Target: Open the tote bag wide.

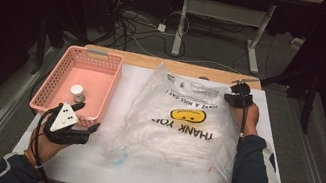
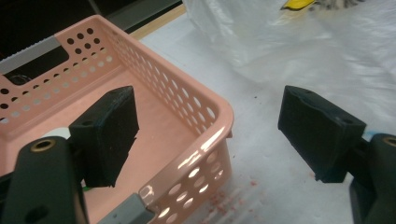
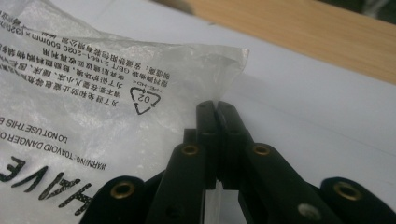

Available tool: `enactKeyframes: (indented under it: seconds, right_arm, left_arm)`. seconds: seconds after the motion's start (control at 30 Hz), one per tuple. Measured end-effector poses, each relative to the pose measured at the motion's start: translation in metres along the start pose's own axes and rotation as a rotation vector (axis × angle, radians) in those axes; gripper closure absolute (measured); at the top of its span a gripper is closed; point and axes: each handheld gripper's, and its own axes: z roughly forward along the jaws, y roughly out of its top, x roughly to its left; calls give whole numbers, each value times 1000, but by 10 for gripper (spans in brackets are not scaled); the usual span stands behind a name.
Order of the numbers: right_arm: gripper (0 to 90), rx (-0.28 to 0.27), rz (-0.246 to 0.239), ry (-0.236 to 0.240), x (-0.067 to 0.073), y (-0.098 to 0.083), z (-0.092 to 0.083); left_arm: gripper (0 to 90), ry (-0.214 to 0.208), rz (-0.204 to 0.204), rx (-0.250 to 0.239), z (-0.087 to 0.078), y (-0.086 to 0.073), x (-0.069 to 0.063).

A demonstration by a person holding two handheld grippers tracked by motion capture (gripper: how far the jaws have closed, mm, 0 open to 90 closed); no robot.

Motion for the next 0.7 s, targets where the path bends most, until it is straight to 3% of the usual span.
enactKeyframes:
  seconds: [0.03, 0.1, 0.13, 0.17, 0.27, 0.33, 0.4, 0.47, 0.7]
  right_arm:
    - [900, -14, 29, -20, -3, -1, -1]
    - [900, -32, 90, -71, -10, -4, -4]
    - [900, -32, 90, -71, -10, -4, -4]
    - [900, -21, 171, -108, -20, -10, -9]
    - [900, -4, 242, -105, -34, -19, -18]
    - [900, -6, 249, -106, -38, -22, -23]
    - [900, -13, 241, -82, -48, -32, -40]
    - [900, -25, 209, -98, -50, -39, -51]
    - [877, -37, 169, -51, -40, -63, -71]
  left_arm:
    - [201, -9, -18, 2, 0, 0, 0]
    - [207, -25, -14, -13, 2, 3, 1]
    - [207, -25, -14, -13, 2, 3, 1]
    - [207, -35, -14, -17, 3, 4, 0]
    - [203, -49, 4, -16, 4, 4, -3]
    - [203, -52, 22, -13, 3, 5, -6]
    - [204, -50, 24, -19, 2, 5, -7]
    - [204, -47, 26, -26, 0, 5, -11]
    - [203, -51, 28, -5, -1, 3, -17]
